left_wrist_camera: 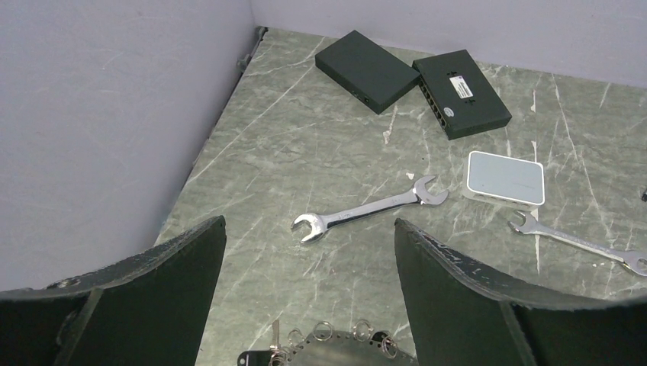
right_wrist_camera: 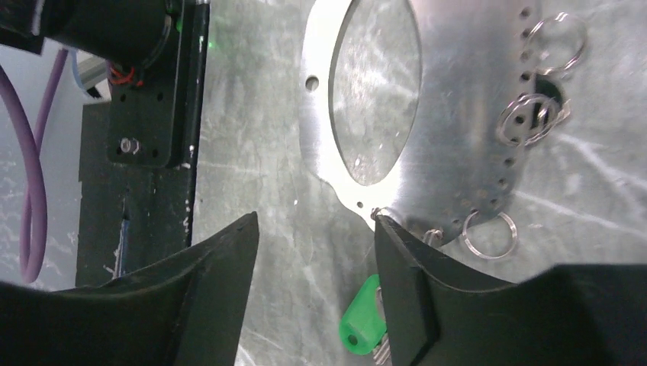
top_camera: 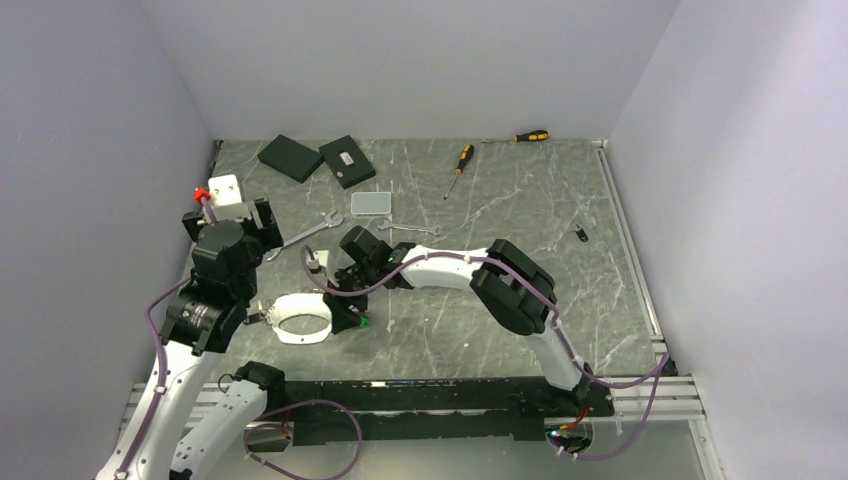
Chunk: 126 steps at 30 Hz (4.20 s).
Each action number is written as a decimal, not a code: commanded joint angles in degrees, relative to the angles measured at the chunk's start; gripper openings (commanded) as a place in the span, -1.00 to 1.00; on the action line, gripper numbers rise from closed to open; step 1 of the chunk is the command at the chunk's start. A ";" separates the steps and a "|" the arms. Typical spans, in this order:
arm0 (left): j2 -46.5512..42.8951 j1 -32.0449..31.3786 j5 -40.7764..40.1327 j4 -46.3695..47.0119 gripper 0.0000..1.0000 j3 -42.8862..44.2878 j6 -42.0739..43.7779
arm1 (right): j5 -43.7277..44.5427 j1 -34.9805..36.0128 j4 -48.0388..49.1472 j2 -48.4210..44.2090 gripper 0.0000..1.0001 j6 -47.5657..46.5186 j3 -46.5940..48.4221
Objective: Put the keys on the keyring
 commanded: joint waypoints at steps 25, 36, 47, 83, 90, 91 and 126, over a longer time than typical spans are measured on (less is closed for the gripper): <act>0.19 -0.06 0.88 2.26 0.71 -0.37 0.73 | 4.51 -0.56 3.54 -0.57 -0.51 -0.68 -3.00; 0.31 -0.06 1.28 2.28 0.71 -0.29 0.82 | 7.71 -0.56 4.56 -0.77 -1.00 0.02 -3.33; -0.94 -0.06 12.84 3.99 0.71 -1.11 3.15 | 11.32 -2.00 12.25 -11.19 -1.00 2.23 -10.00; 3.04 -0.06 90.32 15.29 0.30 -2.33 5.81 | -35.68 -23.92 33.28 -49.95 -1.00 -19.79 -33.38; 4.79 -0.15 95.50 15.24 0.25 -1.96 5.86 | -51.86 -28.39 -31.99 -40.89 -1.00 -72.72 -10.52; 5.01 -0.22 96.06 15.36 0.25 -2.05 5.76 | -51.88 -28.34 -35.29 -39.65 -1.00 -74.83 -9.04; -2.03 -3.92 91.57 32.35 0.03 -14.56 11.92 | -51.92 -19.41 22.49 -47.08 -1.00 -21.54 -15.54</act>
